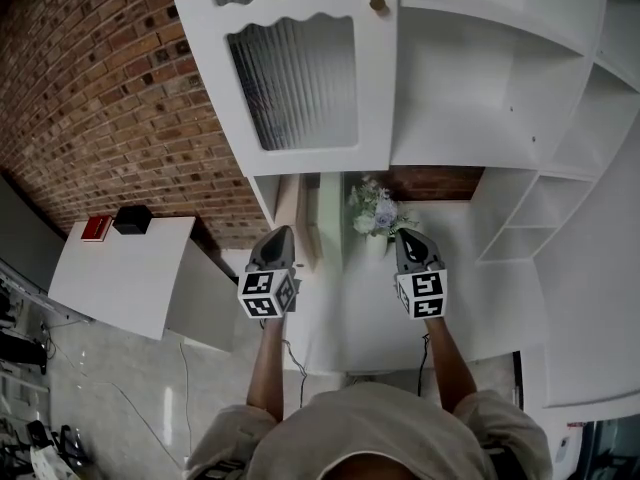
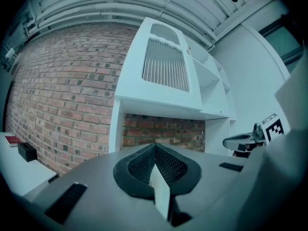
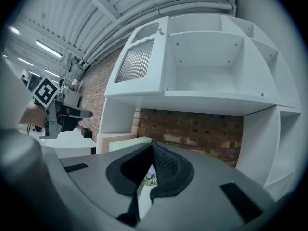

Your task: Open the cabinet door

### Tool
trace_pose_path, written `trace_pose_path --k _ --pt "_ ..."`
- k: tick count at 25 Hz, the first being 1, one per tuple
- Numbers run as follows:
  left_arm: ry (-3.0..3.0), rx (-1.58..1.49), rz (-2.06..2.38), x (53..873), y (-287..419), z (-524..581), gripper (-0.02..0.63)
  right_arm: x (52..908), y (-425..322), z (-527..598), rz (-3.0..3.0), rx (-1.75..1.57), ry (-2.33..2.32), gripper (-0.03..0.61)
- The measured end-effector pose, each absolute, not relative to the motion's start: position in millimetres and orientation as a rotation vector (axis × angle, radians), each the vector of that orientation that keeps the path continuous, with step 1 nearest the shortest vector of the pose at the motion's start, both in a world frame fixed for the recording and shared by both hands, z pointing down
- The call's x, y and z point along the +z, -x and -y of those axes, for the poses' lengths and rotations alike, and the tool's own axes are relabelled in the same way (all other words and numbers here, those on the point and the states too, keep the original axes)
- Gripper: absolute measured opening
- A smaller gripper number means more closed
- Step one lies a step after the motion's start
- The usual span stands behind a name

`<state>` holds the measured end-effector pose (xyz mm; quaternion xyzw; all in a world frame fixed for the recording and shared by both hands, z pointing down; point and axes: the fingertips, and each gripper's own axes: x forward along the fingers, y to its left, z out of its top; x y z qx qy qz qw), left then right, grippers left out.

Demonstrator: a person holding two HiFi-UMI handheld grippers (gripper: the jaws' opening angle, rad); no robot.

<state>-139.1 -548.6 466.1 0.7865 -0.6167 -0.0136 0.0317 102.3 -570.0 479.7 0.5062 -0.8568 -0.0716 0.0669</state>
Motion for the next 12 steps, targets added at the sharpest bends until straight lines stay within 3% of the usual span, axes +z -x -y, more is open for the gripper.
trace_pose_path --k 12 --pt "-2.43 -0.022 1.88 473 138 563 0.026 474 -100 583 2.584 -0.234 -1.542 0.014"
